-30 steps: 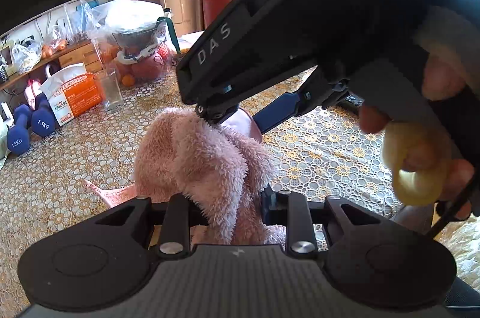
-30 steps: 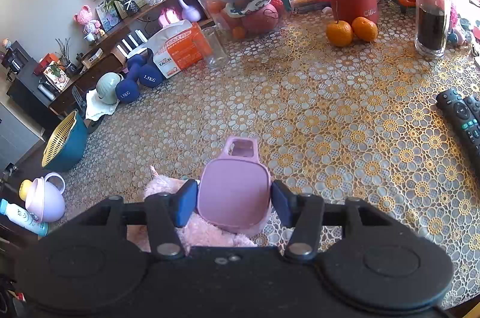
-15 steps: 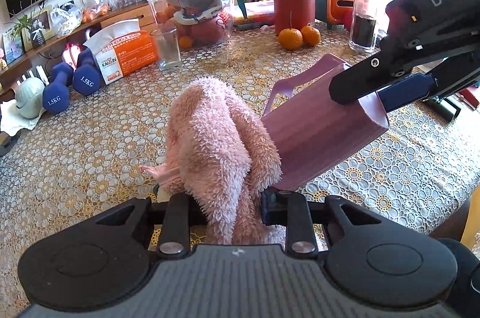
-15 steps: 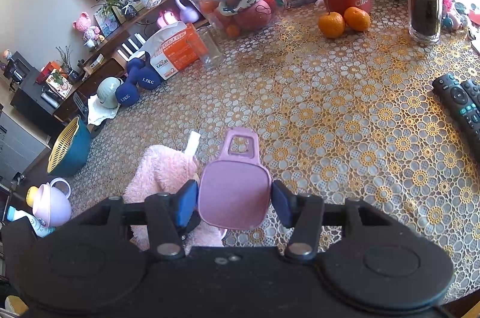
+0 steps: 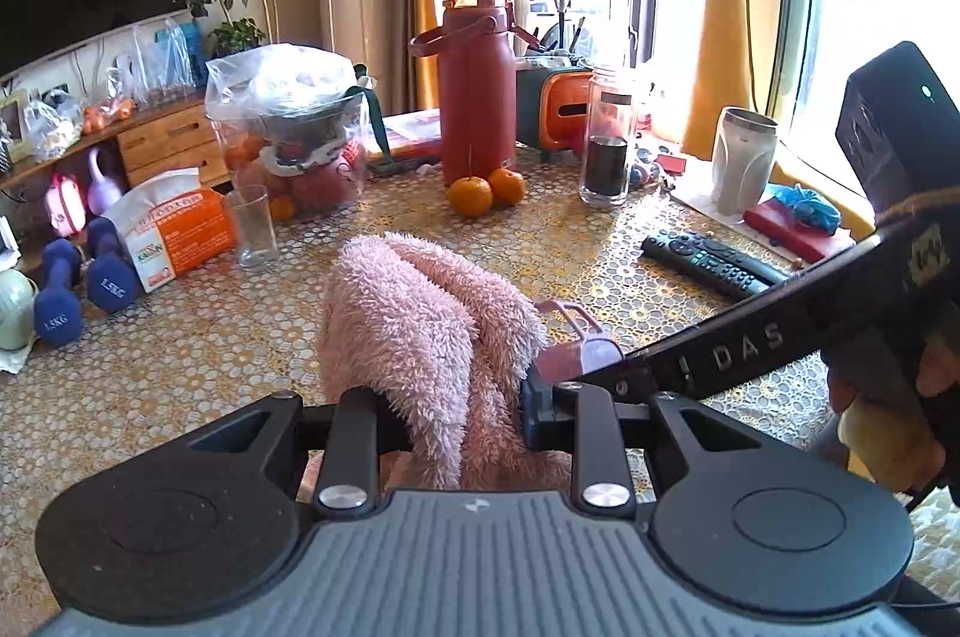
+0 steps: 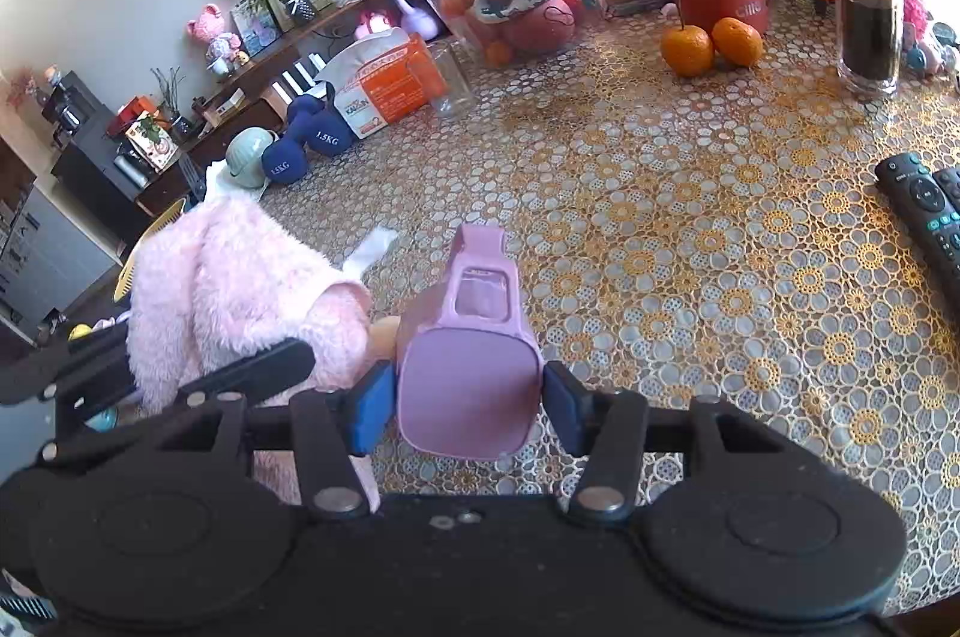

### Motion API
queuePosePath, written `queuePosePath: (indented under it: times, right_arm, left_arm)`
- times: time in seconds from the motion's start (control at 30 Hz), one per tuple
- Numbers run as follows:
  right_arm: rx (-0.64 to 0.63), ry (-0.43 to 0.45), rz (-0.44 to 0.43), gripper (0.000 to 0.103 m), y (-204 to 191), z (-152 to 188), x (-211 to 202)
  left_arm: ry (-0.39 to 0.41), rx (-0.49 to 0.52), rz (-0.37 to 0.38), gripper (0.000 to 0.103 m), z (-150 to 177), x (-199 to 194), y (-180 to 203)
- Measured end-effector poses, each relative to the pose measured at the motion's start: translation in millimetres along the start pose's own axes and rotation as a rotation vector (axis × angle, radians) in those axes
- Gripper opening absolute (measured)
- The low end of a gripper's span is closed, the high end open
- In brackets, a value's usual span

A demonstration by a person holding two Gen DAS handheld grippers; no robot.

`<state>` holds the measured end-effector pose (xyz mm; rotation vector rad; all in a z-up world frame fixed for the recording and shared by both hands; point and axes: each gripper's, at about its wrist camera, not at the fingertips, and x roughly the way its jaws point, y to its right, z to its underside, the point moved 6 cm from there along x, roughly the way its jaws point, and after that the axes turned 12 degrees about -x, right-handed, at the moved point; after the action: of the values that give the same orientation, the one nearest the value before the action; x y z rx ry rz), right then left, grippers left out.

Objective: Clean container
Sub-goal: 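Press the pitcher side against the towel held by the left tool, then rub the towel over the pitcher with the left tool while the right tool holds the pitcher steady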

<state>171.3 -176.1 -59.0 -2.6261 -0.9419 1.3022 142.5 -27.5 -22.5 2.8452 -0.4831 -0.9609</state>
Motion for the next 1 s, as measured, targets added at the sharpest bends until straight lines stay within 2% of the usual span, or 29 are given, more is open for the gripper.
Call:
queuePosePath:
  times: [0.1, 0.17, 0.47, 0.63, 0.77, 0.87, 1.0]
  right_arm:
    - [-0.045, 0.003, -0.003, 0.052, -3.3, 3.0, -1.0]
    - [-0.074, -0.003, -0.003, 0.052, -6.6, 5.3, 0.0]
    - [-0.152, 0.002, -0.006, 0.052, -11.8, 6.9, -1.1]
    - [-0.156, 0.000, -0.011, 0.052, -11.1, 6.2, -1.1]
    - [-0.179, 0.003, -0.008, 0.052, -14.0, 7.1, -1.2]
    - [-0.194, 0.002, -0.005, 0.052, -15.2, 7.9, -1.4]
    - [-0.229, -0.002, 0.009, 0.052, -21.3, 9.0, -1.4]
  left_arm:
    - [-0.021, -0.086, 0.023, 0.026, -5.6, 14.7, -9.6]
    - [-0.027, -0.115, 0.008, 0.026, -7.0, 24.7, -16.7]
    - [-0.066, -0.127, -0.091, 0.026, -1.8, 60.3, -39.3]
    - [-0.068, -0.109, -0.152, 0.026, -4.8, 54.7, -48.9]
    - [-0.024, -0.126, -0.088, 0.026, -15.9, 21.6, -43.8]
    - [-0.002, -0.137, 0.001, 0.026, -22.3, -0.1, -29.3]
    - [-0.005, -0.095, 0.042, 0.026, -23.2, -3.2, -6.2]
